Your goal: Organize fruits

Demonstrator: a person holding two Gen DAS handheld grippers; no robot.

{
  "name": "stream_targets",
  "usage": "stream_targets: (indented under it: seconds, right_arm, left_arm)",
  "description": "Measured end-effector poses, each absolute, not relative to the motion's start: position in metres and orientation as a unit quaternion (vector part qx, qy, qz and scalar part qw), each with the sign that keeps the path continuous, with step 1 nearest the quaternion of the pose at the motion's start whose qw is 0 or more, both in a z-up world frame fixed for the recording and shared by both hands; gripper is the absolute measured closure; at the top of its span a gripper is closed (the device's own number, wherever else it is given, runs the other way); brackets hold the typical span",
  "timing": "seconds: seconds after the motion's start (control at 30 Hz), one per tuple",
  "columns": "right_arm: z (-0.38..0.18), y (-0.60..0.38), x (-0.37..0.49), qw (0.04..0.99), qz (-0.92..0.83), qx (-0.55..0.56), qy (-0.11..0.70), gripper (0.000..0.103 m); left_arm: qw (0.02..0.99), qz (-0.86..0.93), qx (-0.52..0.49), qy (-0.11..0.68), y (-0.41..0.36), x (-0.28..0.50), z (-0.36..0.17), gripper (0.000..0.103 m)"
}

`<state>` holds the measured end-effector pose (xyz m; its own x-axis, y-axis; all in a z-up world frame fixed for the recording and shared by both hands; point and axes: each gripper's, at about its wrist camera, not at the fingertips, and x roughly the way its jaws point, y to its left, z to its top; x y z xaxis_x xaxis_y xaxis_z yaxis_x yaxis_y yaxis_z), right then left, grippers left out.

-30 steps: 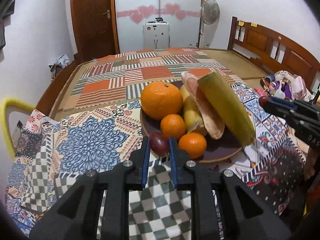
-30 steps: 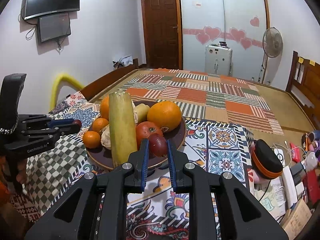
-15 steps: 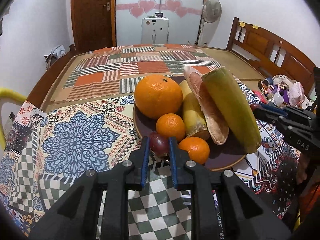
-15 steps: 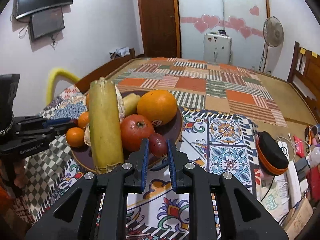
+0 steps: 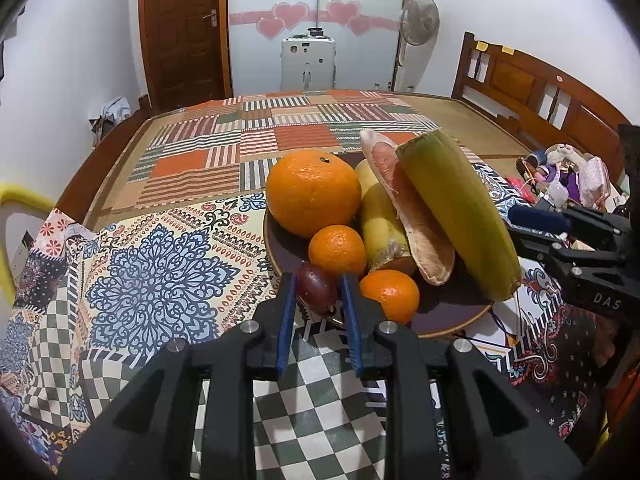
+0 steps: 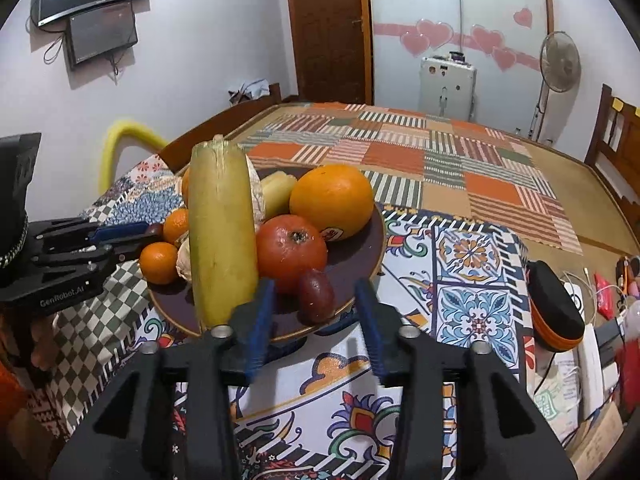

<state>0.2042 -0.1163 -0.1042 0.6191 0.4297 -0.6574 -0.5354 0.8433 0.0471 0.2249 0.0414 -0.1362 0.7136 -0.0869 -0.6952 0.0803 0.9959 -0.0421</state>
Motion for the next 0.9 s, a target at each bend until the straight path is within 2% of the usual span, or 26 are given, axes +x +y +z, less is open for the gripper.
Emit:
stream_targets:
  seconds: [0.27, 0.7, 0.9]
  right_arm:
    - [-0.067, -0.125, 0.177, 0.921, 0.246, -0.081, 0.291, 0.063]
    - [0.045, -0.139, 0.048, 0.961, 0.242, -0.056, 0.122, 0.062]
    - [0.071, -0.144, -0.01, 0.966, 0.249, -0.032, 0.063, 0.054]
  left_arm:
    - [0.941, -0.04, -0.002, 0.337, 0.04, 0.197, -0.103, 0.079]
    - [0.984, -0.037, -0.023, 0.17, 0.027, 0.059, 0.018, 0.079]
    - [0.994, -0.025, -0.018, 0.108, 0.012, -0.001, 0.047, 0.062]
